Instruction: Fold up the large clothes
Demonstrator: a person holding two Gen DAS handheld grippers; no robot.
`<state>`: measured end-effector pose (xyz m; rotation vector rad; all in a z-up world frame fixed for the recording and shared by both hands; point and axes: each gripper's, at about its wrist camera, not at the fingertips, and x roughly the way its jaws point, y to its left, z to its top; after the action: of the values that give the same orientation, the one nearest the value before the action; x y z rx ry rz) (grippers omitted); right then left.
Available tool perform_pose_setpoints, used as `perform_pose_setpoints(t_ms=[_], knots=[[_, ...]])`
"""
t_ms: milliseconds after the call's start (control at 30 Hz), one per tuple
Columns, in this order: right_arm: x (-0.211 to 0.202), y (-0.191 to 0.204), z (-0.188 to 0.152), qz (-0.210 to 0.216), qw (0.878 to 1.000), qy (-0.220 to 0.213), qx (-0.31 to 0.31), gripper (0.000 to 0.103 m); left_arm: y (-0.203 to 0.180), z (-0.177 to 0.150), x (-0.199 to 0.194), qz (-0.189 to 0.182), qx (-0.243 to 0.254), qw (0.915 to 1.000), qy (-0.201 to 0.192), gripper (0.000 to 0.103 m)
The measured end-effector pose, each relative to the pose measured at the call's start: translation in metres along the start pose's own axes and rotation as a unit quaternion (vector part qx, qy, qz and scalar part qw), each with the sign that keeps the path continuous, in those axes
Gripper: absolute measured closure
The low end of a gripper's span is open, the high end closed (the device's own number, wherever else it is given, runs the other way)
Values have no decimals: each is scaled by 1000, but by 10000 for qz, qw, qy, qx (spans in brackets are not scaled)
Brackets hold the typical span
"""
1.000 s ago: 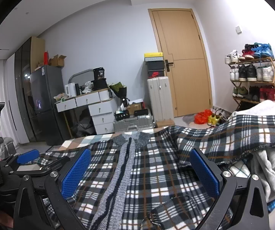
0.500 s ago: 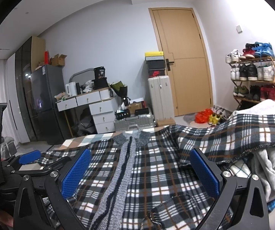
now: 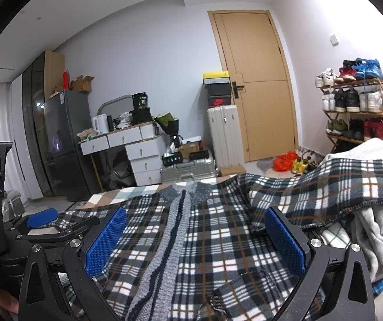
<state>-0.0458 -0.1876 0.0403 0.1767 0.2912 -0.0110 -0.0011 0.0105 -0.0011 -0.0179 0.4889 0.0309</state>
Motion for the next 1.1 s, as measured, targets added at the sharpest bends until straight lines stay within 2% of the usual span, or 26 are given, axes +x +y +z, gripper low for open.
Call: perform_pose_setpoints(t_ms=[367,567,1100], knots=[[0,0,0,6,10000,-1,8,0,-4,2,-3,-8,106,9999,-9,1],[0,0,-1,15,10000,11,58,0,-3,2,-3,117,115,9999,-55,1],[7,-9,-4,-20,9996,145,235,0,-1,0,1,57,107,9999,73,1]])
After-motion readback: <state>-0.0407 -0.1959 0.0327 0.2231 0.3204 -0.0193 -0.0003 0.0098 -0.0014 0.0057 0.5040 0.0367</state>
